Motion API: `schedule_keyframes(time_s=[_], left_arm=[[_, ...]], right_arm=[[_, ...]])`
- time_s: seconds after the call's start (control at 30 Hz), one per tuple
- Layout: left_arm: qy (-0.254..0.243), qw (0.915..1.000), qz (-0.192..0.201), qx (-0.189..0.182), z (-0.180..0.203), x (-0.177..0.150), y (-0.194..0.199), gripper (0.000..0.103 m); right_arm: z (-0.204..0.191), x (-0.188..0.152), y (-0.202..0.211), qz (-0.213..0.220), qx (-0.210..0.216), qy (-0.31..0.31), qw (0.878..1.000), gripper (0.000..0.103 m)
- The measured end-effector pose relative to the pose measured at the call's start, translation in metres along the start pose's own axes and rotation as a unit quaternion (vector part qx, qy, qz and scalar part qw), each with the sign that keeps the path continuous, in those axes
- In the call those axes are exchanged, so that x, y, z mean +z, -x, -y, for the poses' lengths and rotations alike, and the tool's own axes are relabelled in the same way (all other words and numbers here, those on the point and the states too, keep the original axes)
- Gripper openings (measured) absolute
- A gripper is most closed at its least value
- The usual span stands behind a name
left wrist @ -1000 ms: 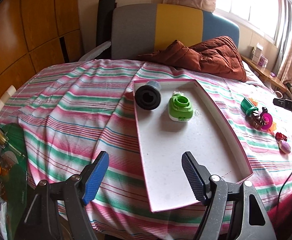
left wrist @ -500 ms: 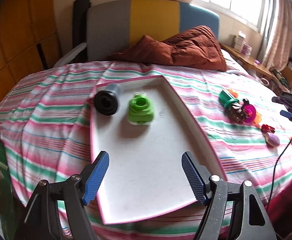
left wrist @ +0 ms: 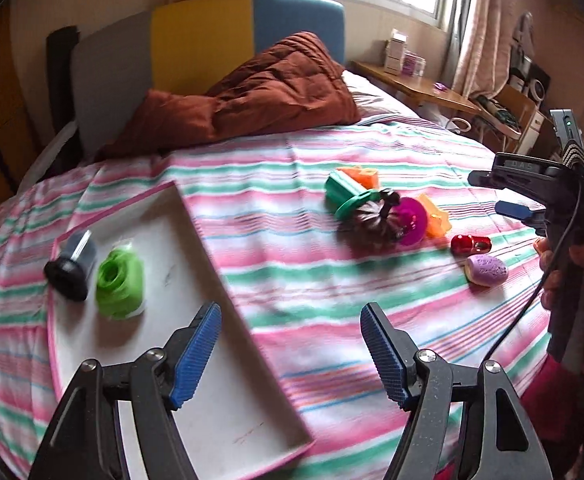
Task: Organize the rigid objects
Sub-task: 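Move the left gripper to the brown fluted piece and grasp it, then lift the brown fluted piece with the left gripper while the right gripper approaches the magenta funnel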
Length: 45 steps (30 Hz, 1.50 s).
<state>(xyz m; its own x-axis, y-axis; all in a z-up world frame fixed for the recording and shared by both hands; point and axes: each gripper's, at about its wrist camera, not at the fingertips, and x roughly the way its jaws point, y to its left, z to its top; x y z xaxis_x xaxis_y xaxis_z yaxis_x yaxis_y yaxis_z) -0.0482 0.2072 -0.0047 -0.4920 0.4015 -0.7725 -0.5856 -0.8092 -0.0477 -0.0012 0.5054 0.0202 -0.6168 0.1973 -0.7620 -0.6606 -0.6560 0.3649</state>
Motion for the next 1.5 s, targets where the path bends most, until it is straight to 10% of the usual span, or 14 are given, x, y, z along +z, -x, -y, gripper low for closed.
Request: schedule_keyframes(time_s=[0.67, 0.77, 1.5], left_arm=[[-0.053, 0.9972, -0.019, -0.049, 0.073, 0.082, -0.114, 0.057], [-0.047, 0.9966, -0.029, -0.060, 0.078, 0.087, -0.130, 0.026], [-0.049, 0.9926, -0.031, -0.107, 0.053, -0.025, -0.031, 0.024]], right_arm=[[0.005, 0.002, -0.013, -0.033, 0.030, -0.029, 0.999, 0.065], [0.006, 0.002, -0.015, -0.036, 0.031, -0.032, 0.998, 0.065], [-0.007, -0.006, -0.027, -0.065, 0.015, 0.010, 0.998, 0.065]])
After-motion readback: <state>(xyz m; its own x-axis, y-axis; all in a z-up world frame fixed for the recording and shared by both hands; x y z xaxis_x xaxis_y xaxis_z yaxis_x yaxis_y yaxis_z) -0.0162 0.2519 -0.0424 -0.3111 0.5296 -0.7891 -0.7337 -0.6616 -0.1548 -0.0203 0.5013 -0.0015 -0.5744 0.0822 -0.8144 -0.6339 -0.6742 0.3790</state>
